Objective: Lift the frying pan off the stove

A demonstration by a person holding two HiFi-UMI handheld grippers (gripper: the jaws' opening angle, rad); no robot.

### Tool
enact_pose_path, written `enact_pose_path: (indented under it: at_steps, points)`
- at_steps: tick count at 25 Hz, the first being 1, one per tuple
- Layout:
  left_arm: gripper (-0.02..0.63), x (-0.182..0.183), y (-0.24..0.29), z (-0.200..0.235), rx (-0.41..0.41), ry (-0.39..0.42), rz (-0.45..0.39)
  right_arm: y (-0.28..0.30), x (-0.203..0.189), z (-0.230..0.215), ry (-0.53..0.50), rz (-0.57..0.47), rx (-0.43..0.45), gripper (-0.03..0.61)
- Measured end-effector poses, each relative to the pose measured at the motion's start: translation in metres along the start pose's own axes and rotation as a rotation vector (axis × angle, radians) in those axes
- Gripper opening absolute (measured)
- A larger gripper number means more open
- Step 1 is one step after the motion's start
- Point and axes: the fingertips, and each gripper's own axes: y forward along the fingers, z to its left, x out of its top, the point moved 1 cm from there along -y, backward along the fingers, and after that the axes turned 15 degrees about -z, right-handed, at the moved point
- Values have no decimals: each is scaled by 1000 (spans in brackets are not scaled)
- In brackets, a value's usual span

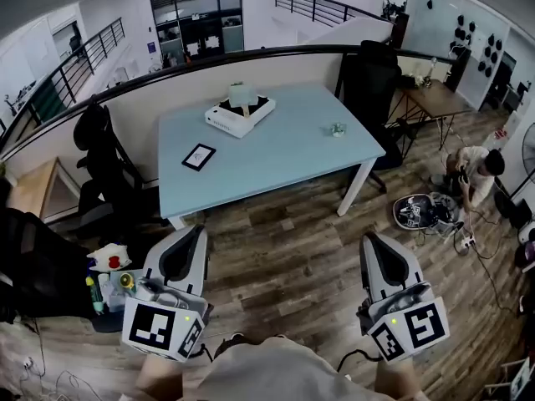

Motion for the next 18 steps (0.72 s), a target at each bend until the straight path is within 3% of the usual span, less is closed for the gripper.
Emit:
enact_pose_path:
  at_steps: [3,4,5,6,12,16,18]
  points:
    - [3,-1,6,-8,28,-1,-19,-8,-8,-12,9,22,17,3]
    - [50,0,9,-10,42,-5,-40,-10,-10,-15,12,28,24,3]
    - [371,1,12,-10,57,-18,-64,-12,-12,-18,16,32,28,3]
    - [434,2,15,-10,72,-28,-80,-12,-13,-20,20,34,32,3]
    - [454,-14,33,-16,65,31,-26,-4,-22,-32,34,38,54,3]
    - [454,-24,49,-15,69,146,-20,10,-32,-43,39,41,60,3]
    - [454,-32,61,-13,63,155,-10,19,-37,-50,38,42,57,3]
